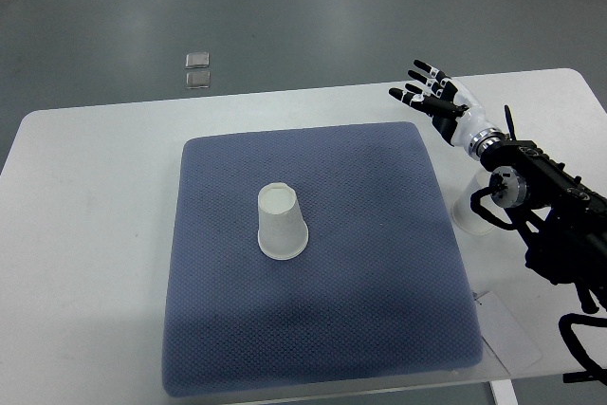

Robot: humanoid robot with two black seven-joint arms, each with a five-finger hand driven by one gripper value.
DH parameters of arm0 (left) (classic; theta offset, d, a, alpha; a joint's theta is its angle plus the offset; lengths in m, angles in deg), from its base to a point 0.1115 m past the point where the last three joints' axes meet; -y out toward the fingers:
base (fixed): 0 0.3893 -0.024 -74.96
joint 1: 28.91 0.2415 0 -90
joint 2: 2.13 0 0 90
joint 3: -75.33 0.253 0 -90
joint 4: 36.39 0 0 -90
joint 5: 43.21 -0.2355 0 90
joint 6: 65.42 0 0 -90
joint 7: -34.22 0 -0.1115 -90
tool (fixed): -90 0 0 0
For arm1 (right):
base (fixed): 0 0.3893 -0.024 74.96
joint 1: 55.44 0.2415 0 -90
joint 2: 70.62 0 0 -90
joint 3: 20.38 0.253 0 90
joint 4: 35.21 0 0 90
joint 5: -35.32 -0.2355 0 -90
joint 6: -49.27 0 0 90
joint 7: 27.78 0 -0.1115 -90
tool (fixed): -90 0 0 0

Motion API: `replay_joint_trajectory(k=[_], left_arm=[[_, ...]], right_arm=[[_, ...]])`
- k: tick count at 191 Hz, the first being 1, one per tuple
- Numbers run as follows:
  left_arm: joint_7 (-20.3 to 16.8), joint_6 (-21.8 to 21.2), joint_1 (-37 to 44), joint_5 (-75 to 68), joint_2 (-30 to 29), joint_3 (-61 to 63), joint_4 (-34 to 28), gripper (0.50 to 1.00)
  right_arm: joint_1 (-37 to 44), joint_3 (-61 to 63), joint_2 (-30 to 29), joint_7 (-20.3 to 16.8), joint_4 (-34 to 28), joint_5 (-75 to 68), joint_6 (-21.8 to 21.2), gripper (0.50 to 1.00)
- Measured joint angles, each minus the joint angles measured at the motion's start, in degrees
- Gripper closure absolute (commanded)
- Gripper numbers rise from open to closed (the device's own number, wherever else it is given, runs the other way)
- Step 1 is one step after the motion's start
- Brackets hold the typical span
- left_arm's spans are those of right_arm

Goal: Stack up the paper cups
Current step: 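Move the right hand down to the white cup beside the pad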

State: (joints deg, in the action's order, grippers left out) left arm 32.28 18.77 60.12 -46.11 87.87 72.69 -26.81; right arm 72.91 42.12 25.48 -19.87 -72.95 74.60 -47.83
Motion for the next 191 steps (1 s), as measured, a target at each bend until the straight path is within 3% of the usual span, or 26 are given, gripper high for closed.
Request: replay_joint_trajectory(k=[42, 91, 154, 191], left_arm=[[0.01, 0.00, 0.00, 0.00, 0.00, 0.00, 0.00, 0.500], [0.00, 0.00, 0.00, 0.00, 0.00, 0.00, 0.00, 0.500], [0.03, 0.00, 0.00, 0.00, 0.00, 0.00, 0.00, 0.500], [0.03, 0.00, 0.00, 0.00, 0.00, 0.00, 0.00, 0.500]], right_arm=[[0.90, -6.34, 7.31, 0.38, -5.40, 0.41, -2.91, 0.572], [6.67, -24.24, 21.61, 7.25, -11.48, 4.40, -8.22, 0.572], [8.35, -32.78, 34.48, 13.69, -22.07, 35.78, -9.34, 0.572], [10.00, -39.29, 39.55, 16.80, -24.77, 43.83, -11.41, 0.572]])
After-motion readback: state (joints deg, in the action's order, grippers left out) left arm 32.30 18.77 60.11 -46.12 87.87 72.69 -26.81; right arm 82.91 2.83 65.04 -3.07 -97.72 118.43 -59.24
